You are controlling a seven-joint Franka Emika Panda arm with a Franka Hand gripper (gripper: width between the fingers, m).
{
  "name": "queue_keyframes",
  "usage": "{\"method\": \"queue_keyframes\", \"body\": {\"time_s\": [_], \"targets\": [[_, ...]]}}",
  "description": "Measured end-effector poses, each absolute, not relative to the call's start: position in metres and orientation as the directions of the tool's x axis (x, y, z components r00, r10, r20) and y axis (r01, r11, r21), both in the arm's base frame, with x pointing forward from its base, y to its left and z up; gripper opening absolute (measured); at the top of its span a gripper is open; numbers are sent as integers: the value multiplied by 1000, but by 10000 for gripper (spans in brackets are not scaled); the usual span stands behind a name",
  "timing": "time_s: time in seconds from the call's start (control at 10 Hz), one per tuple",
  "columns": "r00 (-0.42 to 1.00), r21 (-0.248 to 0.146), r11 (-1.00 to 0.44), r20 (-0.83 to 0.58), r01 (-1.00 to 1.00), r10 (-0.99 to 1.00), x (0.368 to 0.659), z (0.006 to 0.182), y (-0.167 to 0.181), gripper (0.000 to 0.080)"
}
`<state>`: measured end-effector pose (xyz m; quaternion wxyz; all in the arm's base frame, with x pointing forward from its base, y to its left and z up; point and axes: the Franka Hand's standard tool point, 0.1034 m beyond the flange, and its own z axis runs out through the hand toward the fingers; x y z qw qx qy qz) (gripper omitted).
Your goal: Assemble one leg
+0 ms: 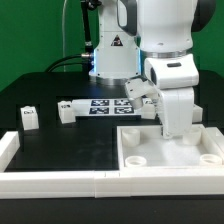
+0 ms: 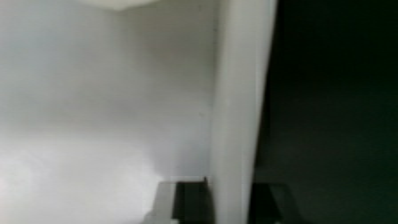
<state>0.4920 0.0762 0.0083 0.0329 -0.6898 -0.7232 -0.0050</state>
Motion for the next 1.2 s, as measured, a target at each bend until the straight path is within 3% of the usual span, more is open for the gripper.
{"method": "queue_keyframes", "body": {"time_s": [0.1,0.2,0.3,0.4,0.5,0.8,1.2], "targets": [[-46,-39,48,54,998,997,492,8,76,137],[-45,-39,47,54,998,998,492,8,76,316],[-45,-39,47,54,998,998,492,8,75,316],[-45,-39,47,54,998,998,492,8,75,500],[-44,-39,47,54,998,998,492,8,75,600],[-44,-40,46,54,998,998,492,7,75,647],[-42,-40,45,54,998,998,492,7,74,649]]}}
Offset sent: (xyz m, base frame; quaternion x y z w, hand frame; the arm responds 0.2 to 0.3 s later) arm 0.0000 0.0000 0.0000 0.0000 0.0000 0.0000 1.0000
